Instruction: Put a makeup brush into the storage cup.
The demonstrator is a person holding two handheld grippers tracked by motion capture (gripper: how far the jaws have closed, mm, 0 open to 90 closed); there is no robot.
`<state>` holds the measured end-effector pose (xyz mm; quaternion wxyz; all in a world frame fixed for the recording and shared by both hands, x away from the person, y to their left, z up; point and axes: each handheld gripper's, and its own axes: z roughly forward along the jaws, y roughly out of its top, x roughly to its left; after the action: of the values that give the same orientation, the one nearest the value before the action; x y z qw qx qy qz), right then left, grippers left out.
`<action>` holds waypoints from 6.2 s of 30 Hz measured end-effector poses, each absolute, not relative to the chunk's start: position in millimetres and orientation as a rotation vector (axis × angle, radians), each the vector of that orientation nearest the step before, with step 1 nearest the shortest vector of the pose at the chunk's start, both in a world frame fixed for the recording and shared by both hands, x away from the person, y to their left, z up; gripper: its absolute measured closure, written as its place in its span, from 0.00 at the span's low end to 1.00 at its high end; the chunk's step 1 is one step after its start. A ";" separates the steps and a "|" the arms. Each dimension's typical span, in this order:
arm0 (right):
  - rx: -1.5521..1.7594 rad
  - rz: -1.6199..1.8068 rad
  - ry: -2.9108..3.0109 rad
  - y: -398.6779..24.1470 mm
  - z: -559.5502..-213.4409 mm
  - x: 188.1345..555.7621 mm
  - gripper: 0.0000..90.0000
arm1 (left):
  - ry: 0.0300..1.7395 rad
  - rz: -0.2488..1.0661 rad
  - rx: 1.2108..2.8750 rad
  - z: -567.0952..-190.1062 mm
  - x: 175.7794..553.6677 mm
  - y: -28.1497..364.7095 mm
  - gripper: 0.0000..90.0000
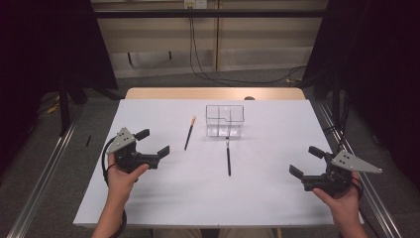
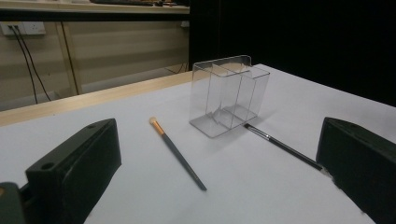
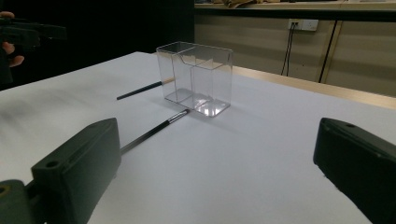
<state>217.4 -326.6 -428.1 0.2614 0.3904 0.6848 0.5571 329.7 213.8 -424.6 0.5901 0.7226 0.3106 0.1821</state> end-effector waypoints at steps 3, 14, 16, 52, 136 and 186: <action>1.057 1.510 1.852 -326.8 -427.8 217.2 0.01 | 0.714 0.428 1.687 -423.6 334.2 208.4 0.00; 1.049 1.512 1.856 -327.1 -427.5 215.9 0.01 | 0.729 0.429 1.666 -422.4 351.1 194.8 0.00; 1.049 1.513 1.856 -327.1 -427.5 215.9 0.01 | 0.741 0.429 1.666 -423.5 354.8 192.0 0.00; 1.034 1.523 1.856 -327.4 -427.4 215.6 0.01 | 0.858 0.392 1.737 -439.3 408.7 149.3 0.00; 1.025 1.522 1.881 -326.6 -430.6 218.6 0.02 | 1.423 0.111 2.459 -453.0 464.0 85.7 0.93; 1.023 1.520 1.894 -323.0 -431.4 220.3 0.02 | 1.442 0.132 2.350 -454.0 449.9 110.5 0.92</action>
<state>220.3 -323.0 -431.4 0.2505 0.3759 0.6958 0.5584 449.9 110.5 -454.0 0.1893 0.8359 0.5130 0.0471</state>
